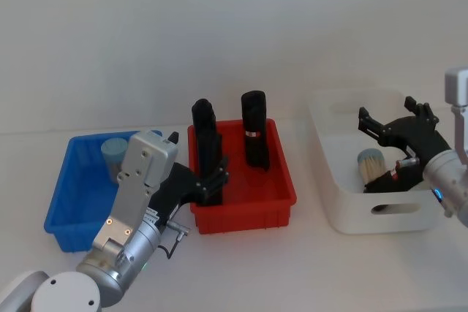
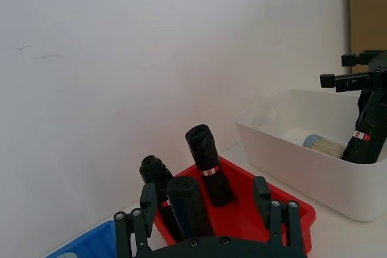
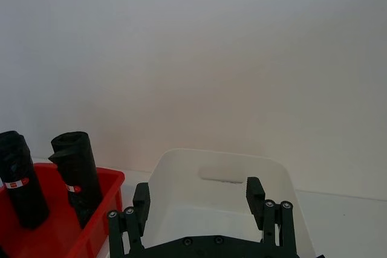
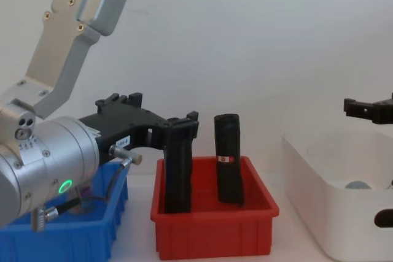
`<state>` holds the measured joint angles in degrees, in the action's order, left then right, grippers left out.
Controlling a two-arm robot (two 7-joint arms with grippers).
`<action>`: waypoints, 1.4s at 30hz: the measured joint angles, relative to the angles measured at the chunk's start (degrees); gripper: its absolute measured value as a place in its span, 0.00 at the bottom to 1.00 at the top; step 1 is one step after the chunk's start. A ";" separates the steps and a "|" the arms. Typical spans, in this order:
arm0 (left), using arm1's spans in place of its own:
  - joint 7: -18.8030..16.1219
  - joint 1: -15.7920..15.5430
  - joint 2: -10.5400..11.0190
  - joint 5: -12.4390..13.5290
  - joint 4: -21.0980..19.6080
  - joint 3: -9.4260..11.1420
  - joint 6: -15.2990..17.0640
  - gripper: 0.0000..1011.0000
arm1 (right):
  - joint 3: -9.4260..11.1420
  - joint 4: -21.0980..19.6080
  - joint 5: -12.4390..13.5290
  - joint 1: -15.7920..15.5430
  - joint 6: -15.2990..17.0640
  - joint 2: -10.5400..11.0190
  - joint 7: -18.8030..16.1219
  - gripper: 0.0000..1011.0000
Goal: Pick the cotton swabs from the blue box and place them into the white box.
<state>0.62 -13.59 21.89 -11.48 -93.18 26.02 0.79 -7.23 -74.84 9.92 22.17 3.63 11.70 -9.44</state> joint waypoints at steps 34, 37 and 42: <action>0.00 0.00 0.00 0.00 0.00 0.00 0.00 0.99 | 0.17 -0.21 0.18 -0.36 -0.52 0.15 -0.22 0.99; 0.00 0.00 0.00 0.00 0.00 0.00 0.00 0.99 | 0.17 -0.21 0.18 -0.37 -0.53 0.15 -0.22 0.99; 0.00 0.00 0.00 0.00 0.00 0.00 0.00 0.99 | 0.16 -0.21 0.18 -0.37 -0.53 0.15 -0.22 0.99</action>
<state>0.62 -13.59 21.89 -11.48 -93.18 26.02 0.80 -7.07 -75.04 10.10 21.80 3.10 11.85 -9.65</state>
